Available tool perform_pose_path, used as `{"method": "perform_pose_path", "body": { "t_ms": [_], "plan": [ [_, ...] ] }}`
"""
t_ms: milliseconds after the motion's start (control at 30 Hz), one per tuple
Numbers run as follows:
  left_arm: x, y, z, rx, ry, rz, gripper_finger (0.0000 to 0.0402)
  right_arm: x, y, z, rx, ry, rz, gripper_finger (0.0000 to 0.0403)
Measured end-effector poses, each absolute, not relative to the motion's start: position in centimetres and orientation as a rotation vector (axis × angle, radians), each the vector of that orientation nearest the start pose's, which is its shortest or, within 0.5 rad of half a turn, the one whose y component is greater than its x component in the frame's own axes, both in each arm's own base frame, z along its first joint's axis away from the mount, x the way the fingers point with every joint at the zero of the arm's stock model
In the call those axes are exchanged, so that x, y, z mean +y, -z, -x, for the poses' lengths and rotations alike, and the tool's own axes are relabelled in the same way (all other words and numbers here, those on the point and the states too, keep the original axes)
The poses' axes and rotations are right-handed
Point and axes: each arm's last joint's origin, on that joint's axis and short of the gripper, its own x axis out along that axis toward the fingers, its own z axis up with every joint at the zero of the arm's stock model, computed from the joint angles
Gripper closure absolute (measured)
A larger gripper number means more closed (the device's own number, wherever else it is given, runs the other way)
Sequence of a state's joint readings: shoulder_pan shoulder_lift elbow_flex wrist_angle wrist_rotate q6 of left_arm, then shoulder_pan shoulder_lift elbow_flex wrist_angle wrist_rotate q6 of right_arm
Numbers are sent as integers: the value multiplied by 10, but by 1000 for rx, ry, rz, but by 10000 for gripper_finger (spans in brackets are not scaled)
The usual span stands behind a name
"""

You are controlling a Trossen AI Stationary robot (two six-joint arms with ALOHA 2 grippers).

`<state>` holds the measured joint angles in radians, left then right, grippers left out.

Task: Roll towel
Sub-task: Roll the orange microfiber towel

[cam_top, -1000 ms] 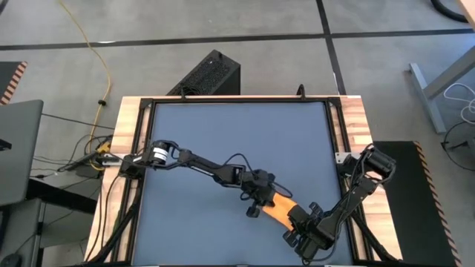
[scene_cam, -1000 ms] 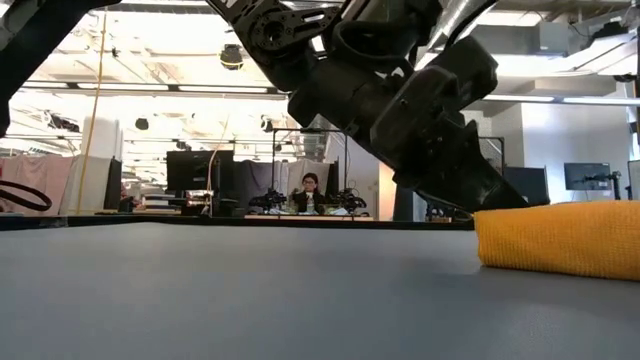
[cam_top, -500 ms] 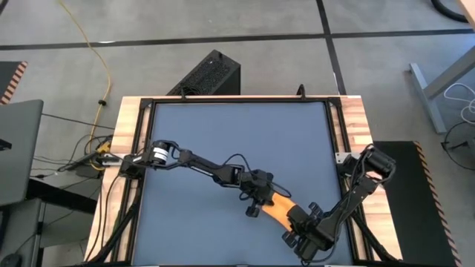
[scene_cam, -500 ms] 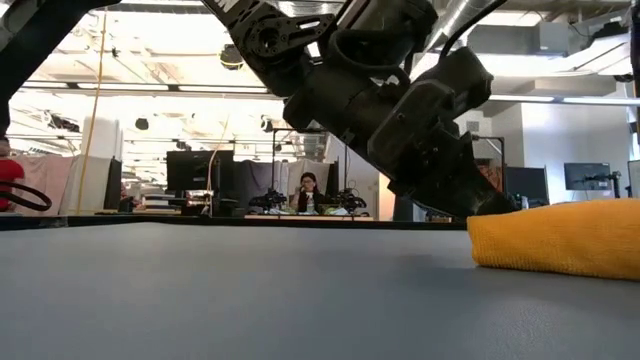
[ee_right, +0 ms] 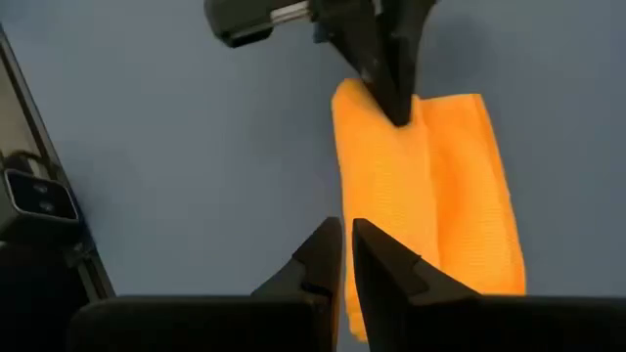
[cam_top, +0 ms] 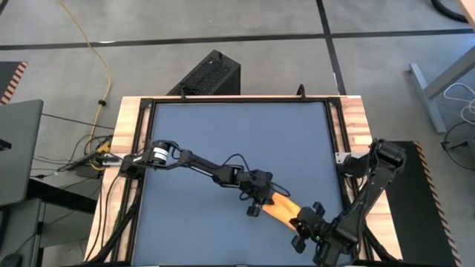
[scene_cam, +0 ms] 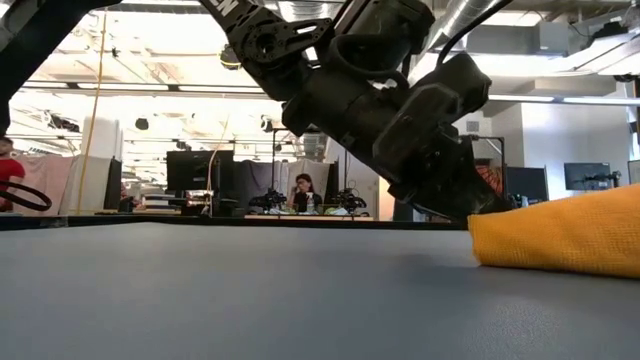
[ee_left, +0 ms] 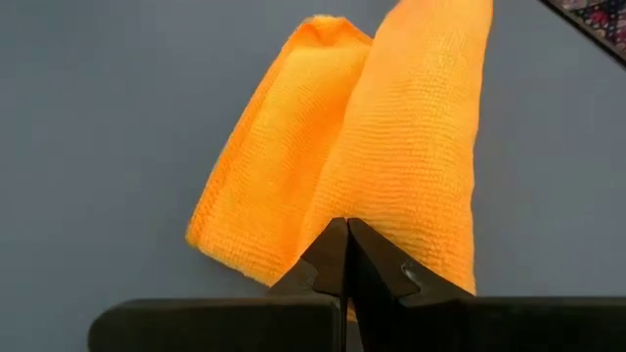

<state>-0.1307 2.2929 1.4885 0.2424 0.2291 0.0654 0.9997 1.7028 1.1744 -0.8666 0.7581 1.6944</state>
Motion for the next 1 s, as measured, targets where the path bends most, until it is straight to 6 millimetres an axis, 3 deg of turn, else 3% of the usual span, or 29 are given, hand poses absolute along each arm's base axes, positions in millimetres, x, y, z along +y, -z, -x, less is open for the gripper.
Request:
{"method": "perform_pose_path", "body": {
  "t_ms": [433,767,1000],
  "plan": [
    [-69,-117,-485,542,364,-35,401,255,-171,-200,839,575,-458,382],
    [-65,-119,-486,532,373,-28,401,249,-158,-194,841,735,-501,381],
    [-50,-158,-488,403,344,10,401,246,-151,-189,870,787,-569,385]
  ]
}}
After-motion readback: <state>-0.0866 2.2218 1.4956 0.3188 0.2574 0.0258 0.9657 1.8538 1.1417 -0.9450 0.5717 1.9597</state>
